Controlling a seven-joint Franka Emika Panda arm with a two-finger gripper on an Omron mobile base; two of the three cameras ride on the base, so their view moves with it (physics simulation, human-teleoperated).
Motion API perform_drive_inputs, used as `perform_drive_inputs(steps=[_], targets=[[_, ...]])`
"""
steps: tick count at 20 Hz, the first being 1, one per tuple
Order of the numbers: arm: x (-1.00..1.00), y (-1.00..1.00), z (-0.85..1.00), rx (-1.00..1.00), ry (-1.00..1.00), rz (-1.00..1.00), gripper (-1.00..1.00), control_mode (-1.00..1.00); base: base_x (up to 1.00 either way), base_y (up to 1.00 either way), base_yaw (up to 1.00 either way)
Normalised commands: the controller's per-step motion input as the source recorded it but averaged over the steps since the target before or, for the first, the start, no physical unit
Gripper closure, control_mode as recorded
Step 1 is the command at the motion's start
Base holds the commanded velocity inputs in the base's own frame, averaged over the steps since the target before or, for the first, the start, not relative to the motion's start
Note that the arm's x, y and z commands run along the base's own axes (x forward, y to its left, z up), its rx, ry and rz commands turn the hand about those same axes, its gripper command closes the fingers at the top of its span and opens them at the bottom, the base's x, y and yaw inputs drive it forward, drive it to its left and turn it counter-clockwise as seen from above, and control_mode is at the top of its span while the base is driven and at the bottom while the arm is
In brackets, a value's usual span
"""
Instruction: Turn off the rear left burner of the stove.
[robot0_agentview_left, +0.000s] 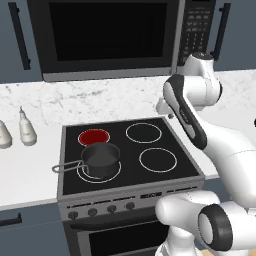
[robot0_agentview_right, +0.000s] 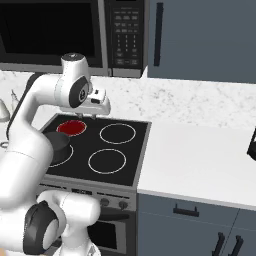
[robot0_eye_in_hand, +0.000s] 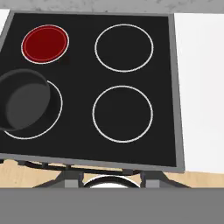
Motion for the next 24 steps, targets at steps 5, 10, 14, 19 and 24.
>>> perform_drive_inputs(steps=[5,10,14,19,24], targets=[[-0.37,0.28,-0.02,-0.06,0.00,0.09,-1.00,-1.00,0.00,0.00,0.00],[-0.79,0.81,-0.25,-0.25,-0.01,0.25,-1.00,-1.00,0.00,0.00,0.00],[-0.85,1.00,-0.44,-0.44,0.00,0.41,-1.00,-1.00,0.00,0.00,0.00],[-0.92,1.00,-0.51,-0.51,0.00,0.44,-1.00,-1.00,0.00,0.00,0.00],[-0.92,1.00,-0.57,-0.52,0.00,0.44,-1.00,-1.00,0.00,0.00,0.00]])
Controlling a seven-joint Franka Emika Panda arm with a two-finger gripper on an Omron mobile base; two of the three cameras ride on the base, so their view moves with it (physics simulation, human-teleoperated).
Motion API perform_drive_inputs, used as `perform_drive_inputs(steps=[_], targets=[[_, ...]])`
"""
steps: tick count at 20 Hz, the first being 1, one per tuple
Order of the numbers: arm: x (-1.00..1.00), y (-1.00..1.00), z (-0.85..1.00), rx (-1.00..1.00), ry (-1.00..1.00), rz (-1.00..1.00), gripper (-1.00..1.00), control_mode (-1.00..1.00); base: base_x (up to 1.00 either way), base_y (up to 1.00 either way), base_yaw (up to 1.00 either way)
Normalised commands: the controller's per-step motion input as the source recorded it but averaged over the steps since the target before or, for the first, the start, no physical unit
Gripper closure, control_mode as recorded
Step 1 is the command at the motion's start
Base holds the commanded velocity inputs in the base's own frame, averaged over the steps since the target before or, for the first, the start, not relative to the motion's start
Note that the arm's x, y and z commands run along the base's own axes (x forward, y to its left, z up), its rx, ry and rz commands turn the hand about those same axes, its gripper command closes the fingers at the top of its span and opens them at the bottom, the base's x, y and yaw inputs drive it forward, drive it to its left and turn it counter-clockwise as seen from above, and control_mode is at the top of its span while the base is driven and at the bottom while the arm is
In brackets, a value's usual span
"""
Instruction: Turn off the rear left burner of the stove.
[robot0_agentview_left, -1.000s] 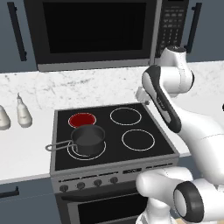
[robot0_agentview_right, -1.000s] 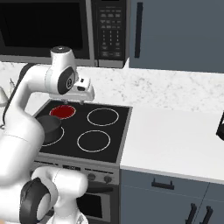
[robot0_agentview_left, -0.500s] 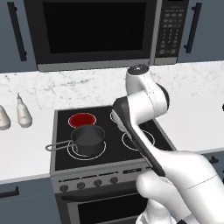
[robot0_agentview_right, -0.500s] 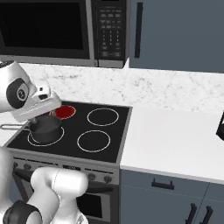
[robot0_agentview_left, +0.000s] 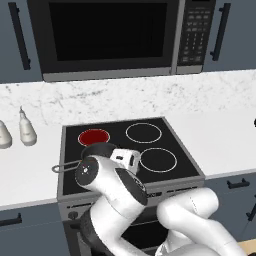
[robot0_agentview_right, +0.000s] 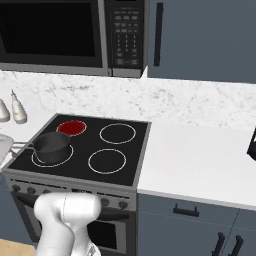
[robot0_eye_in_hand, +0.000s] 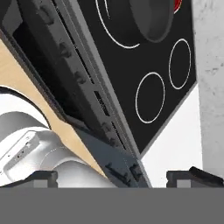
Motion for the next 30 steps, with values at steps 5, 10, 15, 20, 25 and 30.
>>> perform_drive_inputs(steps=[5,10,15,20,25,30], targets=[[-0.74,0.97,-0.68,-0.50,0.00,0.44,-1.00,-1.00,0.00,0.00,0.00],[-0.34,0.47,-0.70,-0.47,0.00,0.37,-1.00,-1.00,0.00,0.00,0.00],[0.09,0.02,-0.58,-0.28,0.00,0.20,-1.00,-1.00,0.00,0.00,0.00],[0.29,0.00,-0.44,-0.19,0.00,0.16,-1.00,-1.00,0.00,0.00,0.00],[0.51,0.00,-0.33,-0.01,0.00,0.05,-1.00,-1.00,0.00,0.00,0.00],[0.58,0.00,-0.25,0.00,-0.03,0.02,-1.00,-1.00,0.00,0.00,0.00]])
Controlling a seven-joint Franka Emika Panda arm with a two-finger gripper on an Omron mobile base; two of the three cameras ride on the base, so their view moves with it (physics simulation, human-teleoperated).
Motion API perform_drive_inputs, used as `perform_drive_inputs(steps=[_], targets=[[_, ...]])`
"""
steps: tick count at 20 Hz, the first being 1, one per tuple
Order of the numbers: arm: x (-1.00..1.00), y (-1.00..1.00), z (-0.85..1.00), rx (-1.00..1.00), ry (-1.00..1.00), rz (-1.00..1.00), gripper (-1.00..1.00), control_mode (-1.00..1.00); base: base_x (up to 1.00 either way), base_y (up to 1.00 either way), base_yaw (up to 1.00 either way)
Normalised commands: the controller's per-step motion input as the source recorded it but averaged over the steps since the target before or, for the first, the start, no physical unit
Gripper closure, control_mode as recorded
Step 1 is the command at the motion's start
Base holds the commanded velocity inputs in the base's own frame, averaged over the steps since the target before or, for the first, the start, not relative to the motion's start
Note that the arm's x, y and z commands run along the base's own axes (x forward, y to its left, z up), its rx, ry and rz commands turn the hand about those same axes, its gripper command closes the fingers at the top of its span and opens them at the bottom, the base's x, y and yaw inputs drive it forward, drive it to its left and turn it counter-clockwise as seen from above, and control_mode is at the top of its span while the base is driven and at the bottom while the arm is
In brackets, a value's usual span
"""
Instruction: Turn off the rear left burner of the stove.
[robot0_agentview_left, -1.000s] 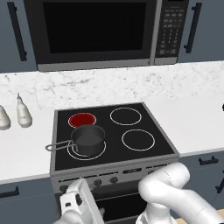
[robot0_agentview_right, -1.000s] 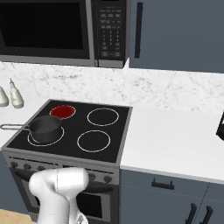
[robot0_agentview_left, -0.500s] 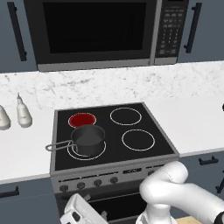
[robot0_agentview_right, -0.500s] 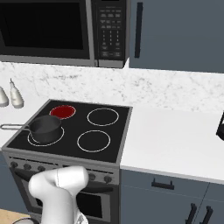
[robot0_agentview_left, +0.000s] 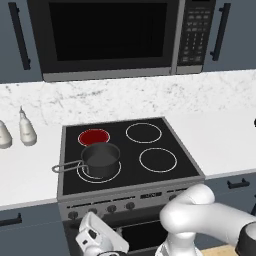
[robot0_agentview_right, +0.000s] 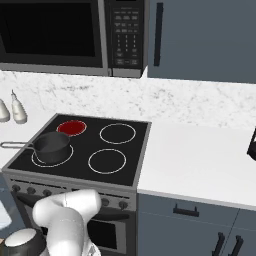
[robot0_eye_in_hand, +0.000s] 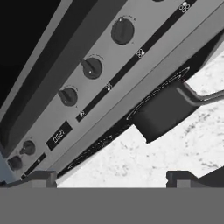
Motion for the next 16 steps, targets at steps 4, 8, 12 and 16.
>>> perform_drive_inputs(steps=[4,8,12,16], targets=[[0.39,0.04,-0.29,0.01,-0.05,0.01,-1.00,-1.00,0.00,0.00,0.00],[0.22,0.17,-0.28,0.02,-0.01,0.06,-1.00,-1.00,0.00,0.00,0.00],[0.17,0.36,-0.24,0.02,-0.02,0.06,-1.00,-1.00,0.00,0.00,0.00],[0.15,0.50,-0.27,0.00,-0.01,0.05,-1.00,-1.00,0.00,0.00,0.00]])
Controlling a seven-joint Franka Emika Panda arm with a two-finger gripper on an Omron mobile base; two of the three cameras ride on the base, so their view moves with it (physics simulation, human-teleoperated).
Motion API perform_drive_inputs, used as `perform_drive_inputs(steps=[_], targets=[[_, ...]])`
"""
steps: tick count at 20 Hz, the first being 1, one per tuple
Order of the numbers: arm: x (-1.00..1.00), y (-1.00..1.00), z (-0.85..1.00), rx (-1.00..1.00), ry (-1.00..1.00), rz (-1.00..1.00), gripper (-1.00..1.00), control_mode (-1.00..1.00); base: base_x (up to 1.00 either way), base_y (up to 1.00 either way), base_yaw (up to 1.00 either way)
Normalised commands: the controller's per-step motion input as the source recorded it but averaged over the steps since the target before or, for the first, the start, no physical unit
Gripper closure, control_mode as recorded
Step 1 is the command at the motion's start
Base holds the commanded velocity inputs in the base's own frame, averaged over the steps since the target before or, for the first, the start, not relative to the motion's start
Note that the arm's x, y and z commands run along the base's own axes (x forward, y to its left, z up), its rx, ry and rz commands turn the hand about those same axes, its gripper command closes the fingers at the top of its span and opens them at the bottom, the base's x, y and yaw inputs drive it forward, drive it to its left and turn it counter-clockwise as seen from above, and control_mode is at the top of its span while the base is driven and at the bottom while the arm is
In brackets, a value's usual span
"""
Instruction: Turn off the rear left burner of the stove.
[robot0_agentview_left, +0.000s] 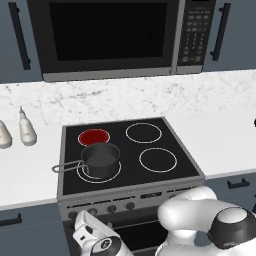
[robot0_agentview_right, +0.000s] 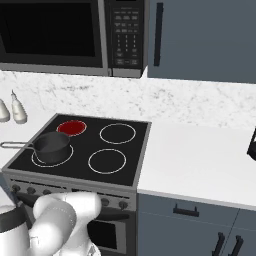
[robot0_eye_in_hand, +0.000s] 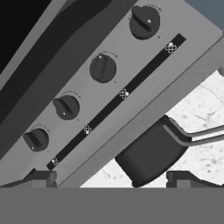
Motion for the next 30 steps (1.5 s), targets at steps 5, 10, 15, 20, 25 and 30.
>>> perform_drive_inputs(steps=[5,10,15,20,25,30], targets=[[0.07,0.20,-0.15,0.04,0.00,0.05,-1.00,-1.00,0.00,0.00,0.00],[0.10,0.00,-0.25,0.00,0.00,0.00,-1.00,-1.00,0.00,0.00,0.00],[0.25,0.00,-0.22,0.00,-0.01,0.00,-1.00,-1.00,0.00,0.00,0.00],[0.26,0.00,-0.19,0.01,0.00,0.00,-1.00,-1.00,0.00,0.00,0.00],[0.21,0.00,-0.20,0.05,-0.05,0.00,-1.00,-1.00,0.00,0.00,0.00],[0.11,0.00,-0.17,0.07,-0.07,0.00,-1.00,-1.00,0.00,0.00,0.00]])
